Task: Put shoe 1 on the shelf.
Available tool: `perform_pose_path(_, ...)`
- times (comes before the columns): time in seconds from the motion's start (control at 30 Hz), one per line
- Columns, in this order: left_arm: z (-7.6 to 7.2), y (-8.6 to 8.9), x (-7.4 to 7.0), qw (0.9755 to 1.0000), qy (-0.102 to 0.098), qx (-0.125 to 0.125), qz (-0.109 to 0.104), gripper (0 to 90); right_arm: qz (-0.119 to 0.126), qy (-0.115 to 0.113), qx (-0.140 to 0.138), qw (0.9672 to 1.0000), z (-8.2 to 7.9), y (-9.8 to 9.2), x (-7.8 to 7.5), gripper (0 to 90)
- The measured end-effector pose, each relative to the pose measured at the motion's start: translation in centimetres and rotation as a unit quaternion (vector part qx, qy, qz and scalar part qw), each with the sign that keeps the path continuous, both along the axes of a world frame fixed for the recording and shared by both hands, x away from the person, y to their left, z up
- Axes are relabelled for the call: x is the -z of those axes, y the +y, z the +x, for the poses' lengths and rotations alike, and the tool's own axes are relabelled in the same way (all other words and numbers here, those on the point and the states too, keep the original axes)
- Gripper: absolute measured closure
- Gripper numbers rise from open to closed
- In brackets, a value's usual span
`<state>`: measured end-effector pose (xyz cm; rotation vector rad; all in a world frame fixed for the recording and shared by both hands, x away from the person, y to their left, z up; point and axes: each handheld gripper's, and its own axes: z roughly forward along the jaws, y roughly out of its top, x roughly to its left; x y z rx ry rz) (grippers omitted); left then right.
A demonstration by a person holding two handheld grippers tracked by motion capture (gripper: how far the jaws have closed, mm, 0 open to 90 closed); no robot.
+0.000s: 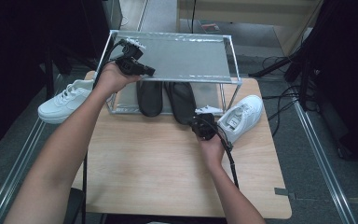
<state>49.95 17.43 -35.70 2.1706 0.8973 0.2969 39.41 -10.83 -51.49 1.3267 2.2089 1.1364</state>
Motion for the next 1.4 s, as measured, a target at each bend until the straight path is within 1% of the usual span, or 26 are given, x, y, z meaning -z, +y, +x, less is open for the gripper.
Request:
perform_pose_path(0.23,0.0,0.0,0.0,1.0,-0.002,0.001,0.002,90.0,-0.003,-0.001,-0.011,0.9999,1.0,2.2,0.0,89.9)
perform_pose_path(0.33,0.0,0.0,0.0,1.0,-0.002,0.001,0.002,90.0,-0.003,0.006,-0.013,0.9999,1.5,2.8,-0.1,89.8)
perform_pose_path(0.43,0.0,0.0,0.0,1.0,-0.002,0.001,0.002,90.0,-0.011,0.009,-0.016,0.9998,2.2,3.4,-0.1,89.8)
perform_pose_path(0.53,0.0,0.0,0.0,1.0,0.0,0.003,0.001,90.0,-0.013,0.012,-0.021,0.9996,2.8,4.0,-0.2,89.0)
perform_pose_path(0.67,-0.1,0.0,0.0,1.0,-0.002,0.003,0.001,90.0,-0.004,0.016,-0.028,0.9995,3.5,4.8,-0.4,89.1)
perform_pose_path(0.73,-0.1,0.0,0.0,1.0,-0.002,0.003,0.001,90.0,-0.007,0.017,-0.031,0.9994,3.8,5.3,-0.4,89.1)
perform_pose_path(0.83,-0.1,0.0,0.0,1.0,-0.002,0.003,0.001,90.0,-0.012,0.016,-0.041,0.999,3.8,6.0,-0.4,89.1)
perform_pose_path(1.0,-0.1,0.0,0.0,1.0,-0.002,0.003,0.0,90.0,-0.014,0.016,-0.053,0.9984,3.9,7.2,-0.1,89.9)
perform_pose_path(1.17,0.0,0.1,0.0,1.0,-0.004,0.003,-0.001,89.1,-0.014,0.021,-0.057,0.9981,3.9,7.5,-0.2,90.0)
perform_pose_path(1.23,0.0,0.2,0.0,1.0,-0.002,0.001,-0.008,89.1,-0.009,0.019,-0.061,0.9979,3.7,7.3,-0.4,90.0)
perform_pose_path(1.27,0.0,0.2,0.0,1.0,-0.004,0.005,-0.003,89.1,-0.007,0.017,-0.065,0.9977,3.5,7.2,-0.5,90.0)
perform_pose_path(1.4,-0.1,0.2,-0.3,1.0,-0.005,0.002,-0.006,88.9,0.015,0.013,-0.08,0.9966,2.4,6.6,-1.3,89.1)
